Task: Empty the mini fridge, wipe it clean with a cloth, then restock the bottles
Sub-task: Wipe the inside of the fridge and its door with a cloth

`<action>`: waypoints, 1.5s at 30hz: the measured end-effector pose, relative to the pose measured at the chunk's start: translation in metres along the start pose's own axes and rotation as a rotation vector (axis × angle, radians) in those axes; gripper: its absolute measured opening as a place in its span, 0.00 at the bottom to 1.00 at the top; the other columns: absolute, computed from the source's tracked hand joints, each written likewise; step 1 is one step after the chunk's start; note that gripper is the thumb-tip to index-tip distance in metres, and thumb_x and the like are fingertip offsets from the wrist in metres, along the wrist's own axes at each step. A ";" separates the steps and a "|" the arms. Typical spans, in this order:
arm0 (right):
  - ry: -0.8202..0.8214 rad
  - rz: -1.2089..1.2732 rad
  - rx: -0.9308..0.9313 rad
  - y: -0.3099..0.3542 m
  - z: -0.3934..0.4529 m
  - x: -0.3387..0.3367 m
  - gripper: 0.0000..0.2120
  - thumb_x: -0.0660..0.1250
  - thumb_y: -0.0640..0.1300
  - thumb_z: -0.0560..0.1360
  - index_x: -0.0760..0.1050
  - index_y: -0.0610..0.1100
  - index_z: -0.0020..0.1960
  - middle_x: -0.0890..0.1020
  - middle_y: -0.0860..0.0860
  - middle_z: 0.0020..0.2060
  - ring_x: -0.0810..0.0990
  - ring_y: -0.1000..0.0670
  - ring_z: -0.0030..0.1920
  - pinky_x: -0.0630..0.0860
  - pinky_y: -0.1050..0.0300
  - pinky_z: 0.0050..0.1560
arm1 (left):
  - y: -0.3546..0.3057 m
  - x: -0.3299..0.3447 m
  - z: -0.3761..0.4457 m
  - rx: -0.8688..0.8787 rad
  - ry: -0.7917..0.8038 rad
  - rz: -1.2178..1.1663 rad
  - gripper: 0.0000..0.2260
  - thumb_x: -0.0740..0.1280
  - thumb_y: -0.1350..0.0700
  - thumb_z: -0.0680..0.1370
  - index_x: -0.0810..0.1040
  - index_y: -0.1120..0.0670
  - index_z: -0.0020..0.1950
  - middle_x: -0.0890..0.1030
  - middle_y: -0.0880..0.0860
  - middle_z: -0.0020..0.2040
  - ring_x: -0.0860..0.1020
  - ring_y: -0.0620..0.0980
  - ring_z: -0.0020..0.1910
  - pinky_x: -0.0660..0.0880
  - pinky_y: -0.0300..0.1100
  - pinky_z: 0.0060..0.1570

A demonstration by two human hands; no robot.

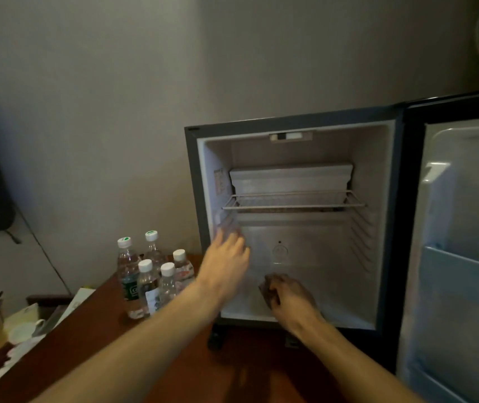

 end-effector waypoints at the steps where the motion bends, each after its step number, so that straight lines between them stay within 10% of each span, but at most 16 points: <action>1: 0.069 -0.028 0.015 -0.011 -0.006 0.010 0.11 0.58 0.49 0.81 0.76 0.53 0.60 0.78 0.54 0.59 0.77 0.51 0.57 0.73 0.58 0.58 | -0.015 0.010 -0.006 0.006 0.006 -0.121 0.20 0.63 0.56 0.81 0.70 0.56 0.73 0.68 0.59 0.74 0.63 0.58 0.76 0.62 0.56 0.74; 5: 0.184 -0.182 0.044 -0.033 -0.024 0.053 0.18 0.52 0.54 0.82 0.72 0.55 0.68 0.74 0.53 0.68 0.71 0.49 0.66 0.65 0.56 0.68 | -0.047 0.076 -0.023 -0.106 0.166 -0.565 0.15 0.59 0.55 0.83 0.73 0.55 0.68 0.72 0.55 0.66 0.72 0.58 0.66 0.76 0.53 0.57; 10: 0.086 -0.151 0.057 -0.047 0.006 0.058 0.16 0.54 0.53 0.80 0.78 0.56 0.60 0.78 0.56 0.63 0.73 0.50 0.63 0.68 0.53 0.63 | -0.051 0.150 -0.025 -0.215 0.179 -0.701 0.18 0.53 0.49 0.86 0.69 0.51 0.74 0.70 0.51 0.71 0.65 0.53 0.73 0.69 0.45 0.66; 22: 0.226 -0.253 0.140 -0.093 0.110 0.087 0.20 0.51 0.51 0.82 0.70 0.52 0.71 0.70 0.50 0.72 0.67 0.44 0.70 0.60 0.53 0.72 | -0.065 0.199 0.016 -0.239 0.277 -0.680 0.23 0.49 0.39 0.83 0.69 0.44 0.75 0.66 0.55 0.74 0.65 0.59 0.74 0.66 0.53 0.71; 45: 0.167 -0.250 0.185 -0.075 0.016 0.065 0.22 0.50 0.59 0.78 0.69 0.60 0.70 0.70 0.58 0.71 0.66 0.47 0.71 0.61 0.41 0.70 | -0.067 0.197 0.009 -0.210 0.363 -0.683 0.21 0.51 0.42 0.85 0.66 0.46 0.75 0.67 0.54 0.72 0.65 0.59 0.71 0.67 0.54 0.70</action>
Point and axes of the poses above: each hand's wrist, its own z-axis towards the middle knuckle, its own x-axis out of the palm, y = z × x, the point moved 10 cm from there along z, towards the middle knuckle
